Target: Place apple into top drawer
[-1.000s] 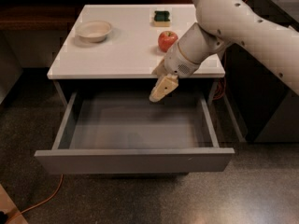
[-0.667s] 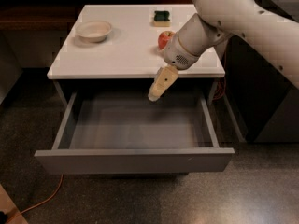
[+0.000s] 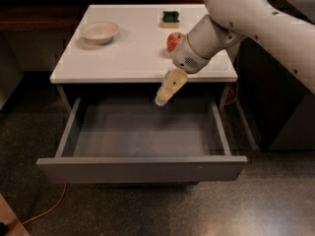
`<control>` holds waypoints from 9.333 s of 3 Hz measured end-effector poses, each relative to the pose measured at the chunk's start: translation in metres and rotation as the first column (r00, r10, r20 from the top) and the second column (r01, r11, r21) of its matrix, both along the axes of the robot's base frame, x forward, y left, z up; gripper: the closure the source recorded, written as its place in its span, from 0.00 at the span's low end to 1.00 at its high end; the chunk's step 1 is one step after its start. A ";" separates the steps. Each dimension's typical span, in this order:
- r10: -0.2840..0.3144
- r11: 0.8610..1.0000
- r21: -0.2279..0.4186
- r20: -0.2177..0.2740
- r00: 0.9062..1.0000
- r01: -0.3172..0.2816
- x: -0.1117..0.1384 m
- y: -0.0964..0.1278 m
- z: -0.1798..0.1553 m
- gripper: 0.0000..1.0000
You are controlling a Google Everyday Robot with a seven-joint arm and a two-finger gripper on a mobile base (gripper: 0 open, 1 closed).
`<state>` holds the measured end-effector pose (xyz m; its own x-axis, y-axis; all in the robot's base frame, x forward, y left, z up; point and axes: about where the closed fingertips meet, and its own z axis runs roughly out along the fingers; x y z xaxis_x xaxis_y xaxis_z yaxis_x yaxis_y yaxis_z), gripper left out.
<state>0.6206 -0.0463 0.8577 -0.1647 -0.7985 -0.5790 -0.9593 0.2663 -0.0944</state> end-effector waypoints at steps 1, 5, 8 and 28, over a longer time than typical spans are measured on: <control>-0.105 0.993 0.057 -0.025 0.994 0.106 0.009 -0.016 0.006 0.00; -0.375 0.907 0.207 -0.006 0.927 0.368 0.101 -0.073 0.030 0.00; -0.425 0.852 0.324 -0.034 0.905 0.412 0.175 -0.083 0.013 0.00; 0.111 0.973 0.201 0.023 0.994 -0.113 0.019 0.033 -0.235 0.53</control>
Offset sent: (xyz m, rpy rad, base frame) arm 0.0373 -0.0588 0.0412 0.1958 0.0359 -0.3325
